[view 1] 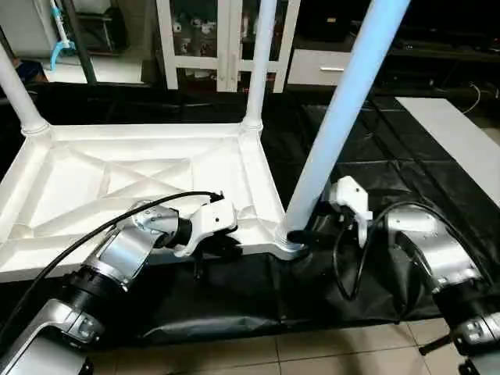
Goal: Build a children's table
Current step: Rotate leg to tighten
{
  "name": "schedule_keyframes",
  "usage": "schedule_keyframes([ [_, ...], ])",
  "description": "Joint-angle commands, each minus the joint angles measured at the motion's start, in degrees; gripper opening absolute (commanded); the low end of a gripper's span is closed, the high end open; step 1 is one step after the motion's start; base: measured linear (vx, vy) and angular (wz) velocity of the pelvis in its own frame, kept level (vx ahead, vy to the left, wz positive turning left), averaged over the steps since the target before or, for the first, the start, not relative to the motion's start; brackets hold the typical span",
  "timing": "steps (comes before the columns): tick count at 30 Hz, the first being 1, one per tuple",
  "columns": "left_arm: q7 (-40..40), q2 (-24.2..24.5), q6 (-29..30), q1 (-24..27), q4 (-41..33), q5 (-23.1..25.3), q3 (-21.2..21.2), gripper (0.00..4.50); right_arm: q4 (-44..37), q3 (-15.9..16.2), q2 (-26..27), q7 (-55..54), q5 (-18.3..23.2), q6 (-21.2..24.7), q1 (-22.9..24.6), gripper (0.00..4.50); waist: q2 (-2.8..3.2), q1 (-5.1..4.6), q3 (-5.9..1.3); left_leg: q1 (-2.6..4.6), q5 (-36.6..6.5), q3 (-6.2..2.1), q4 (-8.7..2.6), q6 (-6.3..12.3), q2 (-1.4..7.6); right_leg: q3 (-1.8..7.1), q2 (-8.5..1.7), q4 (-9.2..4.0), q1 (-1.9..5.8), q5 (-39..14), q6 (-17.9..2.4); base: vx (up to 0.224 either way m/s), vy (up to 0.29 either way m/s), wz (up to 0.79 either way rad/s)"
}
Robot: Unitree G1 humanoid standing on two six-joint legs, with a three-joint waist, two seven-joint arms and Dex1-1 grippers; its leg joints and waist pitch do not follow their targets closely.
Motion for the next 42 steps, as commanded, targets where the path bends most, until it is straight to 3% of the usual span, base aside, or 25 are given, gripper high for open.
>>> schedule_keyframes([
  [1, -1.41, -0.29, 0.99, 2.43, 2.18, 1.38, -3.71, 0.0, 1.03, -0.62, 0.27, 0.31, 0.25, 0.13, -1.01, 2.61, 0.09, -0.2, -3.39, 0.4, -13.38, 0.34, -3.98, 2.55, 1.03, 1.8, -1.94, -2.83, 2.68, -13.07, -12.97, 0.0, 0.0, 0.0],
  [7, -0.73, -0.16, 2.64, 2.76, 1.16, 1.69, -3.17, 0.0, 2.38, -2.56, 1.73, -0.11, 1.79, 0.0, -0.65, 2.13, 0.05, -0.23, -3.29, 0.44, -14.88, 0.26, -4.11, 2.01, 1.12, 1.82, -2.05, -3.07, 2.63, -15.77, -12.14, 0.0, 0.0, 0.0],
  [11, 5.1, -1.85, 8.97, 3.37, -0.95, 2.17, -1.09, 0.0, 4.21, -4.15, 4.71, -13.26, -1.28, 0.93, 1.7, 1.95, 0.33, -0.33, -3.12, 0.46, -15.46, 0.18, -4.33, 1.01, 1.15, 1.82, -1.97, -3.13, 2.5, -16.6, -11.78, 0.0, 0.0, 0.0],
  [12, 7.5, -2.94, 10.46, 3.34, -1.13, 2.14, -0.03, 0.0, 5.0, -4.29, 5.45, -16.47, -2.45, 1.28, 2.04, 1.93, 0.11, -0.78, -2.85, 0.32, -17.32, 0.14, -4.57, 0.18, 1.07, 1.73, -1.76, -3.36, 2.37, -19.32, -10.92, 0.0, 0.0, 0.0],
  [13, 9.72, -4.03, 11.78, 3.17, -1.13, 2.14, 0.95, 0.0, 5.9, -4.37, 6.15, -19.6, -3.62, 1.49, 2.11, 1.93, 0.12, -1.04, -2.76, 0.42, -19.78, -0.11, -4.58, -0.8, 0.92, 1.52, -1.9, -3.87, 2.3, -24.33, -9.28, 0.0, 0.0, 0.0],
  [14, 13.65, -5.81, 13.65, 2.83, -0.98, 2.41, 2.53, 0.0, 7.05, -5.06, 7.49, -25.03, -4.79, 2.35, 2.13, 1.93, 0.32, -1.2, -2.71, 0.66, -20.69, -0.19, -4.58, -1.33, 0.91, 1.54, -1.98, -4.11, 2.08, -25.85, -8.86, 0.0, 0.0, 0.0],
  [15, 20.38, -9.36, 16.41, 1.95, -0.75, 2.87, 5.01, 0.0, 8.96, -7.45, 11.17, -40.61, -7.55, 4.59, 2.11, 1.93, 0.21, -1.77, -2.55, 0.97, -23.3, -0.35, -4.53, -1.78, 0.78, 1.39, -1.9, -4.69, 1.75, -28.78, -7.97, 0.0, 0.0, 0.0],
  [16, 20.61, -9.5, 16.42, 1.92, -0.73, 2.89, 5.08, 0.0, 9.01, -7.55, 11.32, -41.29, -7.68, 4.63, 2.12, 1.93, 0.08, -2.46, -2.49, 0.83, -24.54, -0.64, -4.6, -2.51, 0.48, 1.1, -1.86, -4.99, 1.68, -31.95, -6.44, 0.0, 0.0, 0.0],
  [17, 24.01, -12.12, 16.57, 1.21, -0.3, 2.95, 5.96, 0.0, 9.55, -9.91, 15.0, -53.56, -9.18, 4.27, 2.4, 1.92, 0.05, -2.82, -2.65, 0.56, -25.03, -1.02, -4.6, -2.73, 0.32, 0.7, -1.99, -5.26, 2.06, -34.37, -4.68, 0.0, 0.0, 0.0],
  [19, 24.64, -13.18, 16.6, 0.92, -0.06, 2.77, 5.99, 0.0, 9.54, -11.24, 17.1, -57.69, -8.95, 3.04, 2.58, 1.92, 0.1, -3.4, -2.8, 0.86, -26.49, -1.21, -4.44, -2.48, 0.21, 0.34, -1.94, -5.81, 1.61, -35.35, -3.41, 0.0, 0.0, 0.0],
  [20, 25.36, -13.92, 16.17, 0.69, 0.33, 2.81, 5.98, 0.0, 9.63, -11.52, 18.74, -60.02, -9.08, 2.15, 2.57, 1.92, 0.33, -3.56, -2.55, 1.2, -28.34, -1.06, -4.23, -1.78, 0.07, 0.21, -1.78, -6.46, 0.96, -36.51, -2.64, 0.0, 0.0, 0.0],
  [22, 25.92, -15.08, 15.93, 0.35, 0.7, 2.9, 5.58, 0.0, 10.18, -11.47, 21.6, -62.6, -9.13, 0.16, 2.24, 1.92, 0.31, -3.85, -2.46, 1.21, -30.02, -1.22, -4.07, -1.17, -0.13, -0.32, -1.78, -7.0, 0.86, -38.72, -1.48, 0.0, 0.0, 0.0],
  [24, 25.48, -14.9, 15.93, 0.37, 0.18, 3.3, 4.85, 0.0, 10.81, -13.12, 23.84, -58.82, -5.46, -4.37, 0.81, 1.92, 0.56, -3.87, -2.48, 1.18, -30.55, -1.48, -4.04, -1.02, -0.12, -0.7, -1.97, -7.31, 0.95, -39.76, -0.7, 0.0, 0.0, 0.0],
  [27, 24.37, -13.68, 15.26, 0.75, 0.03, 3.59, 4.57, 0.0, 9.11, -12.69, 23.19, -51.15, -2.87, -5.64, 0.58, 1.92, 1.07, -3.93, -2.87, 0.62, -29.9, -1.93, -4.78, -0.46, 0.51, -0.54, -2.03, -6.5, 1.92, -31.5, -3.37, 0.0, 0.0, 0.0],
  [28, 23.38, -12.66, 13.91, 0.94, 0.33, 3.95, 4.07, 0.0, 7.21, -12.14, 22.24, -47.45, -2.37, -6.72, 1.27, 2.26, 0.99, -3.77, -2.85, 0.12, -28.3, -1.82, -4.99, -0.11, 0.64, -0.29, -2.01, -6.0, 2.23, -27.22, -5.12, 0.0, 0.0, 0.0],
  [30, 21.74, -11.32, 11.2, 1.29, 0.57, 4.6, 2.96, 0.0, 3.96, -11.27, 21.02, -45.16, -1.78, -7.22, 2.46, 2.61, 0.87, -3.35, -2.75, 0.27, -26.84, -1.33, -4.9, 0.35, 0.64, 0.25, -2.09, -5.7, 1.9, -24.49, -7.09, 0.0, 0.0, 0.0],
  [31, 15.82, -8.28, 4.83, 2.13, 1.0, 3.69, 1.42, 0.0, 1.09, -10.07, 17.1, -42.19, -2.05, -5.07, 3.22, 2.67, 0.55, -2.95, -2.77, 0.26, -25.46, -1.03, -4.82, 0.8, 0.56, 0.49, -2.15, -5.61, 1.9, -24.26, -7.55, 0.0, 0.0, 0.0],
  [32, 15.82, -8.28, 4.83, 2.13, 1.0, 3.69, 1.42, 0.0, 1.09, -10.07, 17.1, -42.19, -2.05, -5.07, 3.22, 2.67, 0.51, -2.76, -2.72, 0.11, -24.88, -1.06, -4.84, 1.14, 0.45, 0.5, -2.19, -5.64, 2.06, -24.94, -7.29, 0.0, 0.0, 0.0],
  [33, 11.51, -5.66, 1.41, 2.88, 1.18, 3.27, 0.33, 0.0, -0.75, -9.59, 14.04, -37.33, -0.74, -2.0, 3.68, 2.95, 0.56, -2.85, -2.86, 0.05, -23.57, -0.85, -4.82, 1.13, 0.57, 0.79, -2.08, -5.17, 2.13, -24.51, -7.44, 0.0, 0.0, 0.0],
  [34, 8.61, -4.19, -1.79, 3.29, 1.18, 3.06, -0.51, 0.0, -1.51, -9.64, 12.63, -34.24, 0.41, -0.13, 3.81, 2.95, 0.93, -2.44, -3.05, 0.3, -22.12, -0.72, -4.7, 1.5, 0.64, 1.03, -2.09, -5.08, 2.08, -22.65, -8.03, 0.0, 0.0, 0.0],
  [36, 3.32, -0.98, -5.47, 4.09, 1.31, 3.01, -2.11, 0.0, -3.86, -8.55, 7.96, -24.99, 2.35, 2.4, 4.31, 3.04, 0.92, -2.13, -2.96, 0.1, -21.01, -0.54, -4.66, 2.24, 0.71, 1.35, -1.88, -4.65, 2.16, -20.68, -8.75, 0.0, 0.0, 0.0],
  [37, 2.86, -0.59, -5.81, 4.15, 1.44, 3.08, -2.24, 0.0, -4.36, -8.37, 7.19, -23.36, 2.78, 2.76, 4.44, 3.04, 0.85, -1.68, -2.76, 0.67, -21.75, -0.08, -4.48, 2.34, 1.02, 1.69, -1.79, -4.6, 1.44, -20.39, -9.27, 0.0, 0.0, 0.0],
  [38, 2.3, -0.13, -6.25, 4.22, 1.63, 3.13, -2.37, 0.0, -5.03, -8.16, 6.17, -21.04, 3.42, 3.22, 4.62, 3.04, 0.94, -1.46, -2.81, 1.1, -21.84, 0.06, -4.43, 2.3, 1.04, 1.74, -1.73, -4.52, 1.26, -19.83, -9.8, 0.05, -0.022, 0.18],
  [40, 0.6, 0.45, -6.69, 4.39, 1.78, 2.34, -2.09, 0.0, -7.83, -8.16, 3.3, -12.61, 7.11, 4.89, 5.74, 3.04, 1.0, -1.03, -3.37, 0.8, -16.59, 0.36, -4.38, 2.49, 1.23, 1.86, -1.61, -3.38, 2.19, -12.37, -12.17, 0.052, -0.005, 0.12],
  [42, -1.74, 0.59, -7.02, 4.64, 1.32, 0.77, -1.58, 0.0, -9.47, -8.02, 0.1, -4.19, 9.1, 4.5, 6.88, 3.04, 0.89, -0.49, -3.41, 0.34, -13.0, 0.33, -4.18, 3.78, 1.36, 1.87, -1.68, -2.51, 2.75, -7.77, -13.23, 0.027, 0.008, 0.01],
])
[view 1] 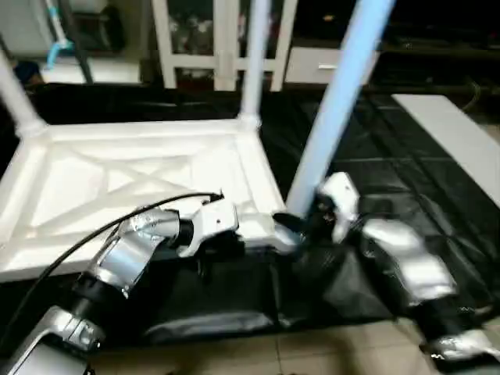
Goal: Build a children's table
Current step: Rotate leg to tighten
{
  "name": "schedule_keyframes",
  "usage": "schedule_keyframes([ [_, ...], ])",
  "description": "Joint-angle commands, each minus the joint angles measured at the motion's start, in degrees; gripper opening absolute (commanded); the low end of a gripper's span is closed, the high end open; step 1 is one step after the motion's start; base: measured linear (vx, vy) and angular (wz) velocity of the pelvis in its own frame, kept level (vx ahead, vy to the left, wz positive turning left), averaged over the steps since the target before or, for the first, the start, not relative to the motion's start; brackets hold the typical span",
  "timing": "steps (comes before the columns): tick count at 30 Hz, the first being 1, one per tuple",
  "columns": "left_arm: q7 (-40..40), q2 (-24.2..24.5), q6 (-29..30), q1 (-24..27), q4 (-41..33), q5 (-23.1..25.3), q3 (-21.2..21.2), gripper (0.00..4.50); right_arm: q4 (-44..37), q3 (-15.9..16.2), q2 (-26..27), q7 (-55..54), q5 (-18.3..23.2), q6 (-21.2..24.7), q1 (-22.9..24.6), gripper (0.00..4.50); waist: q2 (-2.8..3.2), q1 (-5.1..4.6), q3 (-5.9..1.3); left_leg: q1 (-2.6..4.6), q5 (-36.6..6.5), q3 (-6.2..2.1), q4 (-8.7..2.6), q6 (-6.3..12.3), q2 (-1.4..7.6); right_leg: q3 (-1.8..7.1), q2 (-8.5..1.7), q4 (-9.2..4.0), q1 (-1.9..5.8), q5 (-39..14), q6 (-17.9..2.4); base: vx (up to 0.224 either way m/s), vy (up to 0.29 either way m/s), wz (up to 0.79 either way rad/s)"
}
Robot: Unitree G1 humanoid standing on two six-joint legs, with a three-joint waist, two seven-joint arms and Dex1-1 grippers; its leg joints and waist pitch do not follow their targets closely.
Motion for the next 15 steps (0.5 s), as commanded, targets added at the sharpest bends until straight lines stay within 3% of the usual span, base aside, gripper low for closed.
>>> schedule_keyframes([
  [1, -4.3, 0.82, -0.32, 2.19, 1.64, 0.34, -3.13, 0.0, -0.55, -2.8, -2.19, 5.44, 1.52, 0.23, 0.18, 3.04, 0.27, -0.19, -3.5, 0.47, -11.89, 0.43, -3.94, 4.4, 1.15, 1.82, -1.76, -2.14, 2.81, -6.66, -13.61, 0.0, 0.0, 0.0],
  [4, -4.81, 0.88, -1.01, 1.95, 2.0, 0.13, -3.48, 0.0, -0.05, -2.08, -2.88, 7.17, 1.76, 0.34, 0.05, 3.04, 0.1, -0.11, -3.48, 0.59, -12.1, 0.54, -3.89, 4.43, 1.09, 1.83, -1.9, -2.36, 2.79, -8.18, -14.0, 0.0, 0.0, 0.0],
  [9, -5.86, 0.5, -3.54, 1.61, 3.29, -0.34, -3.67, 0.0, 3.79, -0.26, -2.57, 8.54, -0.02, -1.14, -1.93, 3.04, 0.04, 0.0, -3.07, 0.83, -17.45, 0.39, -4.22, 2.05, 1.08, 1.84, -2.04, -3.42, 2.36, -18.22, -11.45, 0.0, 0.0, 0.0],
  [10, -6.13, 0.45, -3.67, 1.65, 3.29, -0.36, -3.72, 0.0, 4.64, -0.1, -2.12, 8.74, -0.13, -1.31, -2.37, 2.77, 0.04, 0.04, -3.11, 0.86, -17.99, 0.32, -4.23, 1.7, 1.09, 1.84, -2.1, -3.52, 2.33, -19.44, -10.91, 0.0, 0.0, 0.0],
  [15, -7.08, 0.5, -3.61, 1.95, 2.88, -0.4, -3.79, 0.0, 7.44, -0.09, -0.72, 10.38, 0.45, -0.92, -3.73, 2.5, -0.09, -0.08, -3.24, 0.62, -17.58, 0.13, -4.29, 1.37, 1.09, 1.79, -2.07, -3.44, 2.37, -19.53, -10.46, 0.0, 0.0, 0.0],
])
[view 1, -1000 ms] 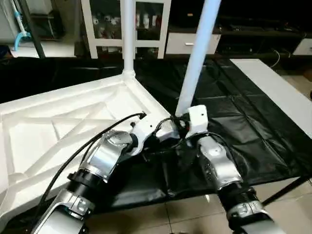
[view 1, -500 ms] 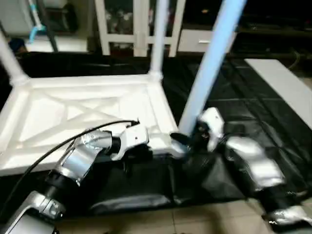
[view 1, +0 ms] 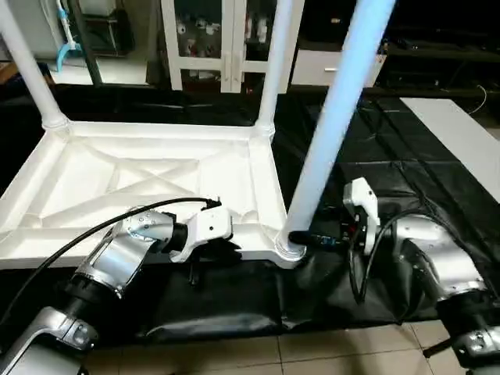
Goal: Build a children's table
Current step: Rotate leg to tighten
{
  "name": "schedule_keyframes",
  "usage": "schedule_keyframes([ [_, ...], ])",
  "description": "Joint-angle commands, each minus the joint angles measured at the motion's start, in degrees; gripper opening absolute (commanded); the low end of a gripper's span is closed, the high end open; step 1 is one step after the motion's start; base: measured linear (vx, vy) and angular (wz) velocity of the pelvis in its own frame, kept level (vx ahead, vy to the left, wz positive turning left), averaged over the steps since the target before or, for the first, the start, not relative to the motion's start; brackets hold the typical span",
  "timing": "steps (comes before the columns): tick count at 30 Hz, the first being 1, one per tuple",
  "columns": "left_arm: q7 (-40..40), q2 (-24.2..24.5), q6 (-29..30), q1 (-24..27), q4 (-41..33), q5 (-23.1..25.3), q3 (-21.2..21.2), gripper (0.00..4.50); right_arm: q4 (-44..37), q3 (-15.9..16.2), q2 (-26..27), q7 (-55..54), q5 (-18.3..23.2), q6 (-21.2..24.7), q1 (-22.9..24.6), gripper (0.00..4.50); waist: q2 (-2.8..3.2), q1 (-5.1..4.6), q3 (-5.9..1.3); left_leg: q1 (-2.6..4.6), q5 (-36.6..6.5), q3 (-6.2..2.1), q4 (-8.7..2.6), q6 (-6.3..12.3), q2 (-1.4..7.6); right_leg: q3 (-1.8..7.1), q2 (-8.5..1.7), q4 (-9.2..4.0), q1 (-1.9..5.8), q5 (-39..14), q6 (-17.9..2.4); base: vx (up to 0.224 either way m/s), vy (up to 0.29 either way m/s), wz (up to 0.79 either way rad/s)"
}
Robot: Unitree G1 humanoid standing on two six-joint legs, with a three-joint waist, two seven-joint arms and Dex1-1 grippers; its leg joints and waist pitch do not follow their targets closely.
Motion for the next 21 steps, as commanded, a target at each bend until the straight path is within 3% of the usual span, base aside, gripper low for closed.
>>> schedule_keyframes([
  [1, -3.87, -0.28, -0.5, 2.22, 0.74, 0.63, -3.86, 0.0, 1.25, -0.65, -0.35, 0.32, -0.71, 0.08, -1.65, 2.36, -0.14, -0.16, -3.12, 0.53, -17.09, 0.19, -4.31, 1.52, 1.11, 1.7, -2.0, -3.46, 2.34, -18.58, -10.71, 0.0, 0.0, 0.0],
  [4, -4.0, -0.23, -0.67, 2.31, 0.88, 0.69, -3.79, 0.0, 1.76, -0.68, -0.41, 0.46, -1.06, -0.23, -1.72, 2.15, -0.07, -0.1, -3.13, 0.47, -15.79, 0.26, -4.26, 2.02, 1.1, 1.76, -1.98, -3.24, 2.37, -16.76, -11.24, 0.0, 0.0, 0.0],
  [7, -1.18, -0.67, 1.9, 2.1, 1.01, 1.89, -3.3, 0.0, 6.03, -1.82, 1.29, -9.83, -4.65, -2.47, -2.16, 1.95, -0.23, -0.24, -2.98, 0.46, -16.65, 0.31, -4.28, 1.76, 1.06, 1.73, -2.0, -3.41, 2.17, -18.84, -10.96, 0.0, 0.0, 0.0],
  [10, 2.16, -2.15, 5.21, 1.65, 1.03, 2.27, -2.43, 0.0, 7.93, -2.33, 3.09, -18.09, -7.36, -2.64, -1.69, 1.88, -0.16, -0.81, -2.53, 0.27, -20.03, -0.11, -4.69, -0.38, 0.86, 1.51, -2.04, -3.98, 2.03, -26.05, -8.51, 0.0, 0.0, 0.0],
  [11, 4.05, -3.59, 7.6, 1.47, 0.53, 1.67, -1.55, 0.0, 8.87, -2.85, 4.59, -24.28, -9.13, -2.95, -1.14, 1.88, -0.3, -1.29, -2.55, 0.14, -22.12, -0.51, -4.76, -1.38, 0.8, 1.27, -2.17, -4.3, 2.14, -30.08, -6.73, 0.0, 0.0, 0.0],
  [12, 4.39, -3.92, 8.08, 1.45, 0.38, 1.48, -1.34, 0.0, 9.11, -3.02, 4.94, -25.62, -9.5, -3.09, -1.05, 1.87, -0.31, -1.76, -2.6, 0.47, -23.64, -0.76, -4.75, -1.98, 0.7, 1.11, -2.16, -4.74, 1.82, -32.13, -5.64, 0.0, 0.0, 0.0],
  [13, 8.28, -5.86, 10.93, 0.85, 0.35, 2.23, -0.56, 0.0, 9.94, -4.33, 7.02, -34.76, -11.31, -2.46, -0.67, 1.87, -0.42, -2.22, -2.61, 0.44, -25.02, -0.93, -4.73, -1.74, 0.65, 0.97, -2.11, -4.98, 1.8, -33.15, -5.08, 0.0, 0.0, 0.0],
  [14, 8.28, -5.86, 10.93, 0.85, 0.35, 2.23, -0.56, 0.0, 9.94, -4.33, 7.02, -34.76, -11.31, -2.46, -0.67, 1.86, -0.32, -2.46, -2.41, 0.49, -25.51, -0.96, -4.86, -1.98, 0.72, 0.96, -2.05, -5.09, 1.6, -33.43, -4.92, 0.0, 0.0, 0.0],
  [16, 23.98, -13.2, 17.67, -1.6, 2.28, 4.35, 3.63, 0.0, 11.46, -9.73, 13.82, -60.75, -14.43, -2.84, 0.39, 1.86, -0.29, -3.48, -2.24, 1.0, -28.25, -1.18, -4.66, -2.95, 0.36, 0.43, -1.85, -5.82, 1.03, -36.58, -3.71, 0.0, 0.0, 0.0],
  [18, 29.22, -16.21, 17.78, -2.63, 3.32, 4.57, 5.07, 0.0, 11.42, -10.96, 16.98, -67.01, -15.01, -4.78, 0.72, 1.86, -0.07, -3.98, -2.32, 1.31, -30.07, -1.37, -4.36, -2.86, 0.18, -0.2, -1.89, -6.57, 0.78, -38.89, -2.23, 0.0, 0.0, 0.0],
  [19, 30.79, -17.28, 17.43, -3.01, 3.65, 4.68, 5.43, 0.0, 11.6, -10.67, 18.12, -68.36, -15.66, -5.69, 0.67, 1.86, -0.22, -3.97, -2.52, 1.2, -30.38, -1.56, -4.41, -2.15, 0.08, -0.84, -1.83, -6.78, 1.39, -38.43, -1.45, 0.0, 0.0, 0.0],
  [21, 33.58, -19.51, 15.72, -3.58, 4.41, 4.83, 5.7, 0.0, 13.13, -9.33, 21.57, -67.3, -14.78, -7.54, -0.32, 1.86, 0.56, -4.0, -2.49, 1.29, -31.29, -1.49, -4.56, -0.84, 0.12, -0.87, -1.9, -7.21, 1.33, -36.31, -1.61, 0.0, 0.0, 0.0],
])
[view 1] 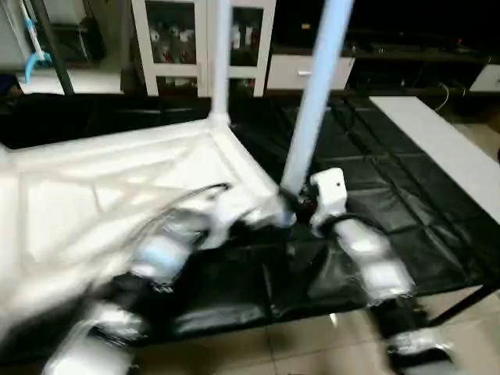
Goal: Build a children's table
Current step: Rotate leg to tighten
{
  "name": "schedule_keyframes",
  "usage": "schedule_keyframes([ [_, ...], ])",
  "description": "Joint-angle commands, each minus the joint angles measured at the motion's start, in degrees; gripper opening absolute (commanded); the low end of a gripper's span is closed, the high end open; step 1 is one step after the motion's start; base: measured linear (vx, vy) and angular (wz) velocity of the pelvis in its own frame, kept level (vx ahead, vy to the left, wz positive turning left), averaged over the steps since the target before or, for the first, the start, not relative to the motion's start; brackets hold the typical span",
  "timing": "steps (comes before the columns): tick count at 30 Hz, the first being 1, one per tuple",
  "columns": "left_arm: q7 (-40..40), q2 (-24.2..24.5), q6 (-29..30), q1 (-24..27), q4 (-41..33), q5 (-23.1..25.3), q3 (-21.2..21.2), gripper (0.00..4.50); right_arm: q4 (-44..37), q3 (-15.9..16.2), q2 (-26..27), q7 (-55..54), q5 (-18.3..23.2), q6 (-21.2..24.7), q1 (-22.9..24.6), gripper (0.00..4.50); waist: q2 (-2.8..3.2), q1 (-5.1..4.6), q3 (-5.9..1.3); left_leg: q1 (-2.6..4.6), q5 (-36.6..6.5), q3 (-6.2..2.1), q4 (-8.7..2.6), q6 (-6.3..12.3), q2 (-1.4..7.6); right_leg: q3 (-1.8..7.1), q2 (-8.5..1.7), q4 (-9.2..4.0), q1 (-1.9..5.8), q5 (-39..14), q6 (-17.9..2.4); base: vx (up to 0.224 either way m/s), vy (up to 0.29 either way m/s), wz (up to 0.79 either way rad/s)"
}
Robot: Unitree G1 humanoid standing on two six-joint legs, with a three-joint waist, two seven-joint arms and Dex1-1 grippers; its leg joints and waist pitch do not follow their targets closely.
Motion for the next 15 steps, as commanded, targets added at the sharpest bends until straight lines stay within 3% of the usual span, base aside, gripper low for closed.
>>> schedule_keyframes([
  [1, 2.7, -1.02, -2.63, -0.26, 0.19, -1.34, 1.71, 0.0, 5.16, -2.7, -0.01, -2.67, -1.12, -0.48, 0.13, 1.86, 0.59, -0.94, -2.18, 1.02, -32.6, -0.87, -4.77, -0.39, 0.22, -0.48, -1.54, -5.84, 0.9, -36.02, -2.15, 0.0, 0.0, 0.0],
  [4, 2.26, -1.21, -2.7, -0.37, 0.34, -1.12, 1.53, 0.0, 4.74, -2.7, 0.39, 0.54, 0.27, -2.82, -0.75, 1.86, 0.77, -1.16, -2.29, 0.97, -32.45, -0.99, -4.96, 0.43, 0.35, -0.66, -1.77, -5.99, 1.44, -33.67, -3.07, 0.0, 0.0, 0.0],
  [5, 1.21, -0.55, -2.29, -0.34, 0.03, -0.87, 1.13, 0.0, 2.77, -2.02, 0.15, 5.64, 1.91, -3.05, -0.29, 2.42, 0.92, -1.09, -2.32, 0.94, -32.23, -0.94, -4.98, 0.71, 0.36, -0.61, -1.78, -5.96, 1.44, -32.72, -3.61, 0.0, 0.0, 0.0],
  [8, -0.9, 1.42, -2.79, -0.48, 0.33, -0.36, 0.74, 0.0, -1.66, -1.26, -1.06, 10.62, 3.02, -3.62, 1.33, 2.56, 1.0, -0.67, -2.21, 0.49, -29.61, -0.62, -5.11, 1.27, 0.52, -0.03, -2.02, -5.46, 1.57, -29.3, -5.9, 0.0, 0.0, 0.0],
  [11, -1.02, 1.71, -2.8, -0.56, 0.49, -0.16, 0.74, 0.0, -2.54, -1.06, -1.22, 10.29, 2.85, -3.87, 1.66, 2.91, 0.84, -0.58, -2.27, -0.25, -27.12, -0.57, -5.32, 1.28, 0.56, 0.32, -2.11, -4.79, 2.01, -27.58, -6.81, 0.0, 0.0, 0.0],
  [15, -13.24, 9.84, -10.35, 2.04, 0.86, -0.74, -2.65, 0.0, -11.42, 2.1, -9.31, 25.35, 6.31, 1.45, 3.78, 2.97, 1.0, -0.05, -2.35, -0.21, -25.36, -0.52, -5.35, 2.4, 0.66, 0.57, -2.02, -4.56, 2.38, -25.61, -7.4, 0.0, 0.0, 0.0],
])
